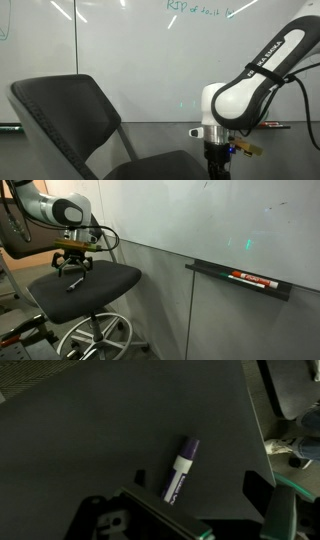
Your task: Use the marker on the chair to draw a smiley face on the whiteboard
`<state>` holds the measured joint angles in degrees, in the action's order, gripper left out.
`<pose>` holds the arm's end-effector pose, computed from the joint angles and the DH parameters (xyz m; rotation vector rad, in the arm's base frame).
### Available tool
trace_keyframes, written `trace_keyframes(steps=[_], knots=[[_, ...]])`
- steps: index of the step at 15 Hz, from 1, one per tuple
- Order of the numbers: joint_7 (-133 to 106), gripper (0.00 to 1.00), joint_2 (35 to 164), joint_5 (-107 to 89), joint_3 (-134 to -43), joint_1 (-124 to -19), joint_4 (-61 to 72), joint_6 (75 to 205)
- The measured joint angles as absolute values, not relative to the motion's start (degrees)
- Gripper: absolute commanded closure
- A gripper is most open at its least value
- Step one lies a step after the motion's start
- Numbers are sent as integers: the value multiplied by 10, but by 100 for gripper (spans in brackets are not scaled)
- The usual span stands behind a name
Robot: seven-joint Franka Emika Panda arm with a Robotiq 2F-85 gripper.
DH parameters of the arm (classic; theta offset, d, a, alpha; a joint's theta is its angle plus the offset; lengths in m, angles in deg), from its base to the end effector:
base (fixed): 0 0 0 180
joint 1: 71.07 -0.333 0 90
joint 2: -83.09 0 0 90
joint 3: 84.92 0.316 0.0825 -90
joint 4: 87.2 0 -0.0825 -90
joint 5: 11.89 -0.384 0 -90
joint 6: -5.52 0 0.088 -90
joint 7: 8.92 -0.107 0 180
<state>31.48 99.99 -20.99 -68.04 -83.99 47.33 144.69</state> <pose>0.4239 0.2498 0.1968 -2.5083 -1.5218 0.2785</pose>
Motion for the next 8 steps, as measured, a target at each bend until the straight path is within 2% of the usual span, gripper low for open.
trace_keyframes(steps=[8], knots=[[301, 0, 1049, -97, -673, -842, 476, 1546]])
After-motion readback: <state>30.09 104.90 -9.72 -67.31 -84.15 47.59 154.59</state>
